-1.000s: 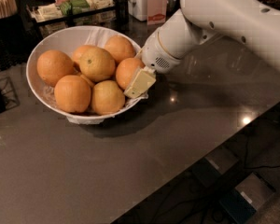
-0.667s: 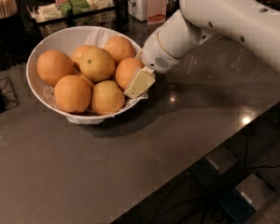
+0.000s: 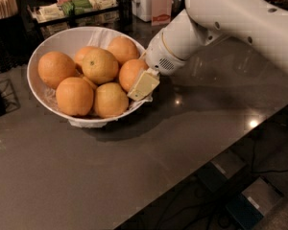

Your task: Pick orange from white bowl

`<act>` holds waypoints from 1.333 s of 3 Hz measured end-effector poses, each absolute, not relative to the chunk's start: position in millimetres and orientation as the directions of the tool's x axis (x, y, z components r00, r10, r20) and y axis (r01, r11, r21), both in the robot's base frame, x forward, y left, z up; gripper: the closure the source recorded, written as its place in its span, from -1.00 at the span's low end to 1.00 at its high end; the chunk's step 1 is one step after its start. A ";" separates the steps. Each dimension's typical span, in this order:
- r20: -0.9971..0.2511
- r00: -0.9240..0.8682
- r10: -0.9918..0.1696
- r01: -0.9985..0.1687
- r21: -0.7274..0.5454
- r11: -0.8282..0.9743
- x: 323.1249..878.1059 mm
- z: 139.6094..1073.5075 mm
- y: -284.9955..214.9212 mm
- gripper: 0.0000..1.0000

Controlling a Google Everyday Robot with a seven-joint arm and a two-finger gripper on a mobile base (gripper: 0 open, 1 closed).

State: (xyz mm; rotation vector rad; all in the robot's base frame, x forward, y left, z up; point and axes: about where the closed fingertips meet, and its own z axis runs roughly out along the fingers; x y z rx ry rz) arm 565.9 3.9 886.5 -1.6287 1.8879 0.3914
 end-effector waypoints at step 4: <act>-0.642 0.125 -0.757 -0.947 -0.304 0.101 537.9 990.1 15.4 1.00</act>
Offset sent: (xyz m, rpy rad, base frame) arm -0.0116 -0.0063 0.0729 0.0649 -0.1112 0.0213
